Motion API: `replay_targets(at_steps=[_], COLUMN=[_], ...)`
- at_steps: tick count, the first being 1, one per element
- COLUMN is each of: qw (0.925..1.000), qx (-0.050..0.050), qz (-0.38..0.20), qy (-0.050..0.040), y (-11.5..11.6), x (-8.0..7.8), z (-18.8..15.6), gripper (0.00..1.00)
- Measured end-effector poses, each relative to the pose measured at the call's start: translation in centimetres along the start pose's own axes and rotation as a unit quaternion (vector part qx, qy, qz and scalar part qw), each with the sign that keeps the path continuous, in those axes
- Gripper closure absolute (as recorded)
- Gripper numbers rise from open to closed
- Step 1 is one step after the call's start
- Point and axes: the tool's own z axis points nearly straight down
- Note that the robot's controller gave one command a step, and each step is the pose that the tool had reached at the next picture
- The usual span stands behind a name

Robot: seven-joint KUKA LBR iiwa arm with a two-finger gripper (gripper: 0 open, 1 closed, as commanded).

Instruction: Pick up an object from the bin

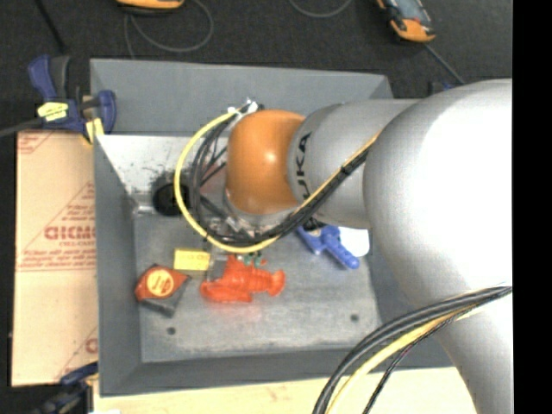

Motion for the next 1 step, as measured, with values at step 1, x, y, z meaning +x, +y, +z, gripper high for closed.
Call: replay_targets(at_steps=[1], qw=[1.0000], qx=[0.000], qz=[0.000], qy=[0.0000], y=[0.00], x=[0.00], z=[0.00], gripper=[1.00])
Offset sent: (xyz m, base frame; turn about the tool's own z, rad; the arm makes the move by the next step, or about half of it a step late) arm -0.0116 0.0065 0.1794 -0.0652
